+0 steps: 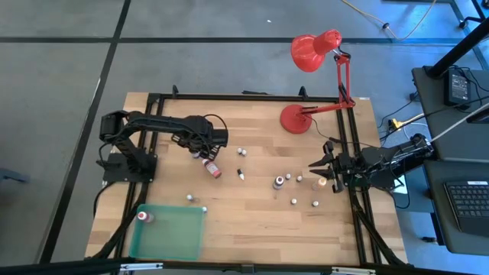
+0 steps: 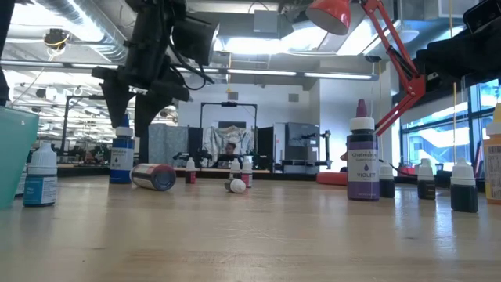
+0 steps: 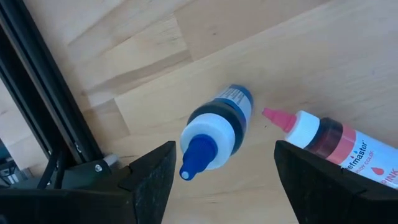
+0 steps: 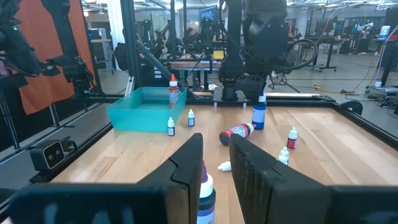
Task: Pick & Place food coloring
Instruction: Put the blue food coloring into the blue bin
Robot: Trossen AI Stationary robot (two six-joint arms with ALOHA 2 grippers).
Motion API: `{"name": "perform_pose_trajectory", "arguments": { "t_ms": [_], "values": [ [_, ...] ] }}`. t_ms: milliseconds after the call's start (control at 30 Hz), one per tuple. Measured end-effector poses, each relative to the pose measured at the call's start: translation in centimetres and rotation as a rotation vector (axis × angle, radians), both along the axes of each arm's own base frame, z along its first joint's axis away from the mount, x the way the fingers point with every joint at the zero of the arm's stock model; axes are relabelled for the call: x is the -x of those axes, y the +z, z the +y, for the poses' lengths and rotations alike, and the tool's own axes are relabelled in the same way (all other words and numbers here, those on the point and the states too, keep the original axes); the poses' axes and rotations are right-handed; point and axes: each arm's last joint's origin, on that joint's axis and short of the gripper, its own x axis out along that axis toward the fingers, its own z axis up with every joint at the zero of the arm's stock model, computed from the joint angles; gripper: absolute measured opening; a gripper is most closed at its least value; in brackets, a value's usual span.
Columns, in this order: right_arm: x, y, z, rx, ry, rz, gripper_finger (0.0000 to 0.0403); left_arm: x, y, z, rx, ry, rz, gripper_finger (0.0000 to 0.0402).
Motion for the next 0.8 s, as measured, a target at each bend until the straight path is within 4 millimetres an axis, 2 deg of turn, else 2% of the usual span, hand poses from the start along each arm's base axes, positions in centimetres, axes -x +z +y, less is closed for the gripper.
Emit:
{"name": "perform_pose_trajectory", "arguments": {
  "t_ms": [467, 800],
  "values": [
    [0.0, 0.0, 0.0, 0.0, 0.0, 0.0, 0.0084, -0.04, -0.05, 0.01, 0.003, -0.018, 0.002, 0.0201],
    [0.0, 0.0, 0.0, 0.0, 0.0, 0.0, 0.0084, -0.04, -0.05, -0.01, 0.014, -0.031, 0.003, 0.018]
  ]
}}
